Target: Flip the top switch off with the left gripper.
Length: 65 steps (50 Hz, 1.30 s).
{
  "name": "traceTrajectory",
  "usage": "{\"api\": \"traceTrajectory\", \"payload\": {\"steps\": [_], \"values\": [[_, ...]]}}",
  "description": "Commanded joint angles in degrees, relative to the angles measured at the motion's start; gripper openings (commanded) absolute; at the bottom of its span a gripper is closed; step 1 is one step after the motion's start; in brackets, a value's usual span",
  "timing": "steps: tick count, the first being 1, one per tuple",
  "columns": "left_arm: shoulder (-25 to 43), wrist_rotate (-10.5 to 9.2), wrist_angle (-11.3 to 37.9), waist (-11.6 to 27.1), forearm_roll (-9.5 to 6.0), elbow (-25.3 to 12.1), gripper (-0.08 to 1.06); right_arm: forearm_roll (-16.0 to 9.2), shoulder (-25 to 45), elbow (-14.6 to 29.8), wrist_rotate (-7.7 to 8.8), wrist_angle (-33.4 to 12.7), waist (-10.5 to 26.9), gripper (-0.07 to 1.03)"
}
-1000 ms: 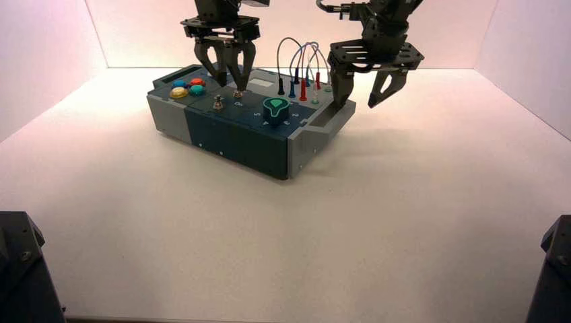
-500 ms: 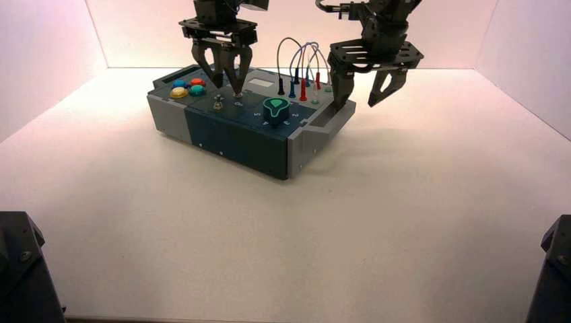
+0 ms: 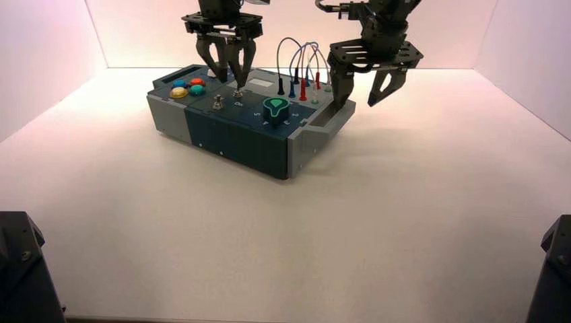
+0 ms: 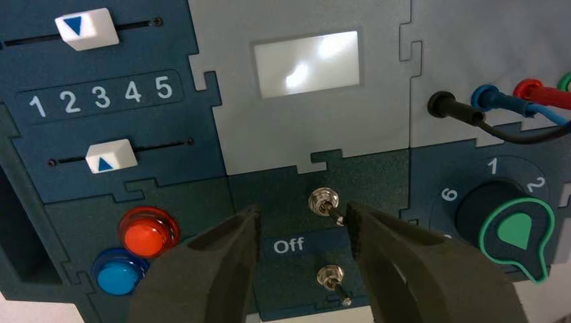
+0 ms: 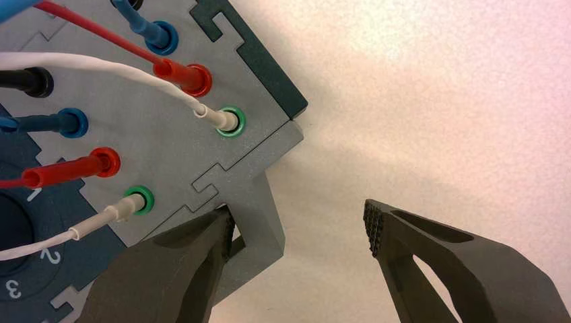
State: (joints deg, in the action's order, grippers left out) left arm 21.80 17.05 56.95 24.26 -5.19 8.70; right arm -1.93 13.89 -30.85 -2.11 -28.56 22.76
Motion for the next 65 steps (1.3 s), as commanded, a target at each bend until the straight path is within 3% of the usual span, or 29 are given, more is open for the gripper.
{"api": "traceTrajectory", "payload": {"steps": [1, 23, 42, 65], "values": [[-0.8, -0.35, 0.4, -0.3, 0.18, -1.5, 0.63, 0.9, -0.3, 1.0, 0.09, 0.9, -0.1, 0.99], [-0.4, -1.67, 0.7, -1.1, 0.35, -1.8, 0.62, 1.8, 0.5, 0.7, 0.0, 0.9, -0.5, 0.99], [-0.4, -3.34, 0.6, -2.0, 0.44, -1.8, 0.31, 2.3, 1.1, 0.4, -0.18, 1.0, -0.6, 0.99], [-1.1, -3.43, 1.0, -3.0, 0.26, -1.5, 0.28, 2.5, 1.8, -1.4, -0.35, 2.9, -1.3, 0.99]]}}
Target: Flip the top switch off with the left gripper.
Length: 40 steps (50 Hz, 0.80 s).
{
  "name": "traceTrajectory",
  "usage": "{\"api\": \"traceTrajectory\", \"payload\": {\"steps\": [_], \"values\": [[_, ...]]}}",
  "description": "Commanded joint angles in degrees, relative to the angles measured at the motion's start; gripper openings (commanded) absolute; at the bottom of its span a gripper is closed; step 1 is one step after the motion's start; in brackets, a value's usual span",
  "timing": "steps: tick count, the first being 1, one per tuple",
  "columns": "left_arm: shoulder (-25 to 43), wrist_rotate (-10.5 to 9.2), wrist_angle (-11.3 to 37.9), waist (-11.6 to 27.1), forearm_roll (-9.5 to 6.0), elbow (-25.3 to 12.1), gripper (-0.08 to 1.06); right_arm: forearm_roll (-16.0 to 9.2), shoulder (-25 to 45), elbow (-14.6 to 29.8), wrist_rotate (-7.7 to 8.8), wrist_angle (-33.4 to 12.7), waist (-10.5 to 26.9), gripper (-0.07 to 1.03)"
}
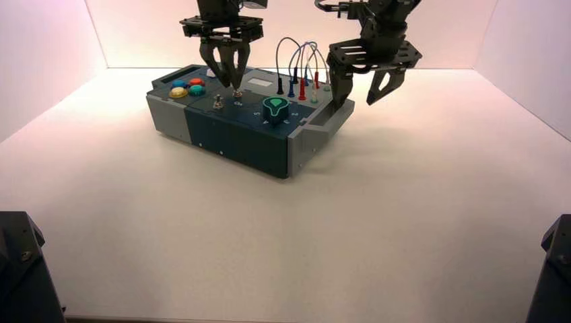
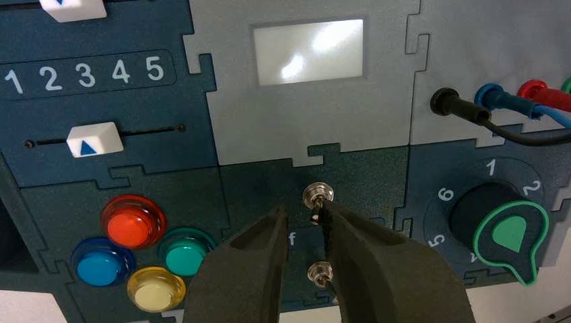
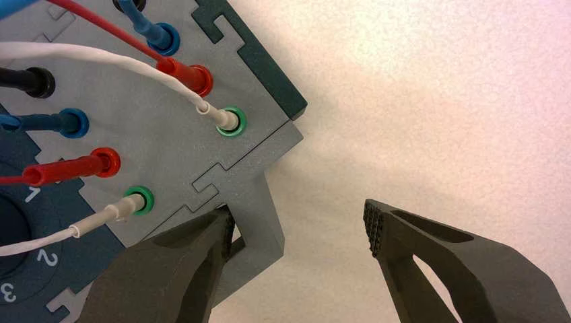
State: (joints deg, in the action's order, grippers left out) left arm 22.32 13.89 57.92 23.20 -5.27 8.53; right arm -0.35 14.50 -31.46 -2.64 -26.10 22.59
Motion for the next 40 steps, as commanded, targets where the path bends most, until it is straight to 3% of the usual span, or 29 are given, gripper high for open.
{"api": "traceTrajectory", "payload": {"steps": [1, 11, 31, 40], "values": [[-1.7, -0.26, 0.1, -1.9, 0.26, -1.4, 0.28, 1.0, 1.1, -0.7, 0.18, 0.4, -1.1, 0.99], [-2.1, -0.26, 1.2, -1.8, -1.49, -2.5, 0.33, 0.7, 0.2, -0.4, 0.18, 0.2, -0.9, 0.99], [-4.7, -0.18, 1.3, -0.3, -1.67, -3.3, 0.36, 0.1, -6.2, -0.4, 0.26, -2.9, -0.4, 0.99], [-7.1, 0.18, -0.2, 0.4, -1.67, -2.0, 0.28, -0.7, -9.9, -1.6, 0.44, -3.2, -0.4, 0.99]]}}
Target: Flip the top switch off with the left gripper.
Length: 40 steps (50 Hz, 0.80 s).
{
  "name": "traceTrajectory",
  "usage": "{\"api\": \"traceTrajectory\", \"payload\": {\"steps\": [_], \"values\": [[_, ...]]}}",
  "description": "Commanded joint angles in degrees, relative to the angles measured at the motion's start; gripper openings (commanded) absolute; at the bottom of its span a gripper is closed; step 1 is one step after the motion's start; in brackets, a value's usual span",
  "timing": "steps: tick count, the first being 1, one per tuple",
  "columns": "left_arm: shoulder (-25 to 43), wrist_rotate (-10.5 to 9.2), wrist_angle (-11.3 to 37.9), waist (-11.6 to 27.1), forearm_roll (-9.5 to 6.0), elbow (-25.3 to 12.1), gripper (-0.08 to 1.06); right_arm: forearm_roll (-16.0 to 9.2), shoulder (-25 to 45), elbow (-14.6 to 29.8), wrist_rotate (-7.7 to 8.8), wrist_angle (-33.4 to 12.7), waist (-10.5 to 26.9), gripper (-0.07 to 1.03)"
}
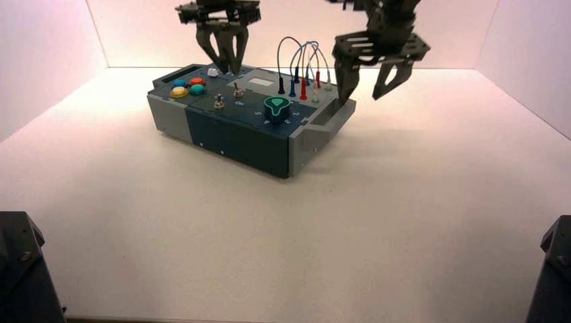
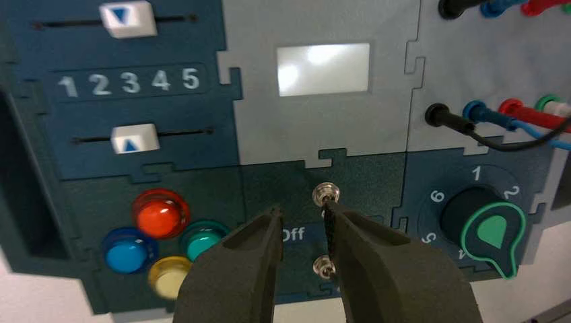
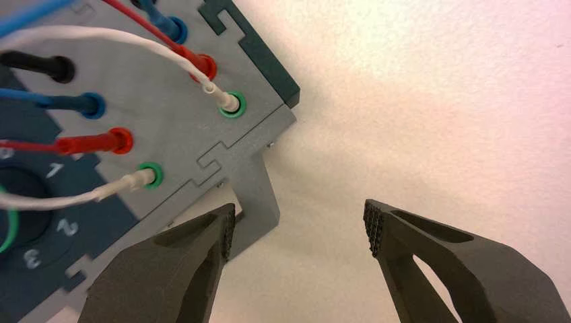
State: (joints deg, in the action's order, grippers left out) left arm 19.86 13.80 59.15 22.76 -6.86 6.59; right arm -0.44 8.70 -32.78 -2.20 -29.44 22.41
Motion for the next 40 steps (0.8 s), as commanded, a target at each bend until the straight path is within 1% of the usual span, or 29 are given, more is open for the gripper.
{"api": "traceTrajectory", "payload": {"steps": [1, 3, 7, 8, 10, 11, 13, 16, 23, 32, 40], "values": [[-5.2, 0.26, -1.8, 0.9, -0.09, 0.5, 0.26, -0.7, -4.9, -0.5, 0.0, 0.1, -0.2, 0.99], [-5.6, 0.18, -2.1, 0.8, -0.09, 1.2, 0.24, -0.7, -5.8, -0.9, 0.18, -0.4, -0.2, 0.99], [-6.2, 0.35, -2.1, 0.9, -0.09, 2.7, 0.15, -0.5, -6.9, -1.1, 0.53, -1.5, -0.2, 0.99], [-6.5, 0.7, -2.1, 0.8, -0.18, 3.3, 0.09, -0.5, -7.3, -1.1, 0.62, -2.3, -0.2, 0.99], [-6.8, 1.05, -2.0, 0.8, -0.09, 3.7, 0.03, -0.4, -7.6, -1.0, 0.62, -2.9, -0.2, 0.99], [-7.3, 1.93, -2.0, 0.9, -0.09, 4.3, -0.05, -0.3, -7.9, -1.0, 0.62, -3.7, -0.2, 0.99], [-7.7, 2.72, -2.1, 0.9, -0.18, 4.9, -0.03, -0.4, -8.3, -1.1, 0.53, -4.1, -0.3, 0.99], [-8.4, 3.43, -2.6, 0.8, -0.35, 6.2, -0.03, -0.7, -8.9, -1.3, 0.26, -4.7, -0.2, 0.99], [-10.5, 3.43, -3.4, 0.9, -0.35, 7.3, -0.03, -0.7, -9.9, -1.8, 0.26, -5.1, -0.2, 0.99], [-12.7, 3.52, -4.6, 0.9, -0.35, 7.6, -0.03, -1.0, -10.1, -1.3, 0.26, -5.4, -0.2, 0.99], [-13.0, 3.78, -5.1, 0.5, -0.26, 7.6, -0.03, -1.0, -10.4, -1.1, 0.26, -5.4, -0.3, 0.99]]}}
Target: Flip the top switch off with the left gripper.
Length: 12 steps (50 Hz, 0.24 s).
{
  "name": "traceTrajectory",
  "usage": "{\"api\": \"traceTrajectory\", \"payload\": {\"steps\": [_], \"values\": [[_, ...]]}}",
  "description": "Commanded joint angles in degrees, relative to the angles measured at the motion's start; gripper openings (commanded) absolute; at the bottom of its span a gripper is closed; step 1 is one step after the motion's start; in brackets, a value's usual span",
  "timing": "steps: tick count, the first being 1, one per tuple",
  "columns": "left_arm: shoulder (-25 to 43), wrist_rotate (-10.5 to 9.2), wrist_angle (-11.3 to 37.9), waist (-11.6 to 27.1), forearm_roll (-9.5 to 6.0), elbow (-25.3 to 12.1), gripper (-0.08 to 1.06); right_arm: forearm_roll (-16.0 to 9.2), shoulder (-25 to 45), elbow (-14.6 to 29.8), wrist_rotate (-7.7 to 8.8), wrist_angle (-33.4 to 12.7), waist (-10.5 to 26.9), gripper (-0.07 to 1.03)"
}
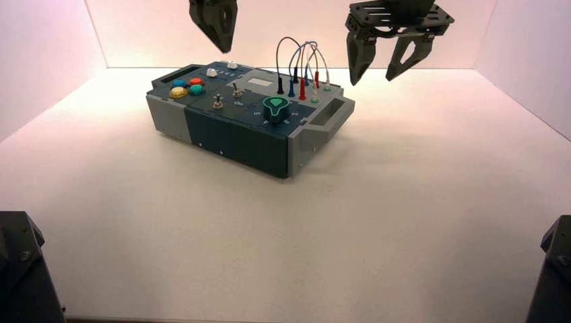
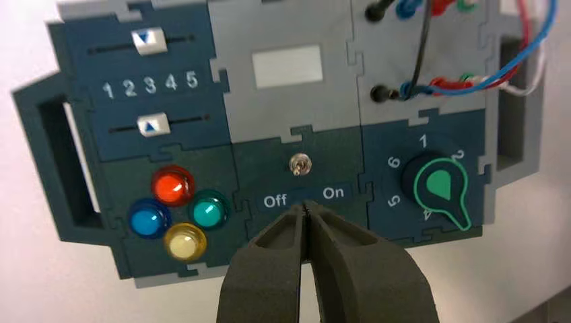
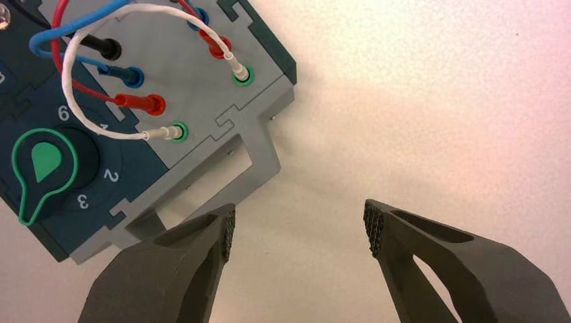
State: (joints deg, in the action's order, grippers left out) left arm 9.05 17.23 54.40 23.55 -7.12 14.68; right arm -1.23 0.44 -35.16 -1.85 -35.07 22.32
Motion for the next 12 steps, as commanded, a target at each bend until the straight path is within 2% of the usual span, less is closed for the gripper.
{"api": "traceTrajectory", "payload": {"steps": [1, 12], "values": [[-2.1, 0.44, -0.4, -0.4, -0.09, -0.5, -0.03, -0.2, -2.2, 1.2, -0.09, 0.2, -0.1, 0.99], [-1.8, 0.62, -0.5, -0.3, -0.09, -0.2, -0.03, 0.1, -4.1, 0.2, -0.09, -0.6, -0.1, 0.99]]}}
